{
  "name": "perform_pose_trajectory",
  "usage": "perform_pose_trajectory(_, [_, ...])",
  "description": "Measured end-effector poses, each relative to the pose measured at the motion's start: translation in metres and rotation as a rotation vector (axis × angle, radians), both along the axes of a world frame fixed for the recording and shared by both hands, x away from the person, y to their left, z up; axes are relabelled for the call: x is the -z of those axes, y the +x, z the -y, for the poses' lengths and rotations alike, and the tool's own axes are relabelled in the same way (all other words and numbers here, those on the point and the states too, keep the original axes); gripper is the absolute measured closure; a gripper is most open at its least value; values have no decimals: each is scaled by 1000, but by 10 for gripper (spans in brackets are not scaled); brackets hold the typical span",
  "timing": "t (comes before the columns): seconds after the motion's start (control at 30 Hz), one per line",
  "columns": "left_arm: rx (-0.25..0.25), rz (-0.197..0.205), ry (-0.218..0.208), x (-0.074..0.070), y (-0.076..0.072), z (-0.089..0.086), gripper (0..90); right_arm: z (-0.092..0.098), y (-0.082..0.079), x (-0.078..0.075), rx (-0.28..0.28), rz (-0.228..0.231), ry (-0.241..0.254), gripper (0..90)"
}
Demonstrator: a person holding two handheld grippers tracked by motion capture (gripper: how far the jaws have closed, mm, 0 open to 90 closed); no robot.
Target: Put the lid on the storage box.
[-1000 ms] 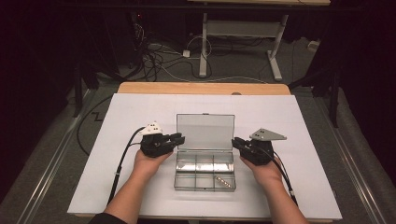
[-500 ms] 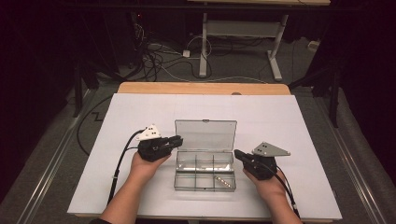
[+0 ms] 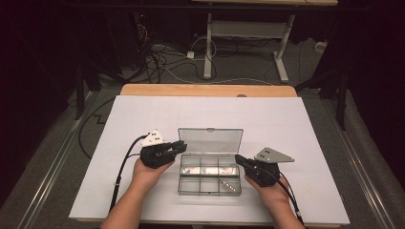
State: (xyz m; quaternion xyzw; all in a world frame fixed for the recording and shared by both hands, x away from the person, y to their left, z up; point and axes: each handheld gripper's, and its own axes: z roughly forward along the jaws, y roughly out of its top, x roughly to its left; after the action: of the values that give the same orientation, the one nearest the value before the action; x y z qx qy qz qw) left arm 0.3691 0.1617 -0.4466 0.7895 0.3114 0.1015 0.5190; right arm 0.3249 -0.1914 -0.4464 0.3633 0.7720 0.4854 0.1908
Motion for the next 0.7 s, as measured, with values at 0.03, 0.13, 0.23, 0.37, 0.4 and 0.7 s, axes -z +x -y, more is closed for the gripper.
perform_pose_trajectory(0.03, [-1, 1, 1, 0, -1, 0, 726, -1, 0, -1, -3, -1, 6, 900])
perform_pose_trajectory(0.13, [-1, -1, 0, 0, -3, 0, 716, -2, -1, -4, -8, 3, 18, 900])
perform_pose_trajectory(0.23, [3, -3, 4, 0, -7, 0, 699, -4, -1, -4, -14, 3, 24, 900])
perform_pose_trajectory(0.37, [6, -4, 15, -1, -11, 1, 668, -6, -1, -3, -22, -3, 25, 900])
perform_pose_trajectory(0.4, [5, -4, 16, -1, -12, 1, 667, -7, 0, -3, -25, 0, 23, 900])
perform_pose_trajectory(0.7, [-2, -14, 21, 1, -16, -2, 643, -7, -2, -5, -29, -2, 31, 900])
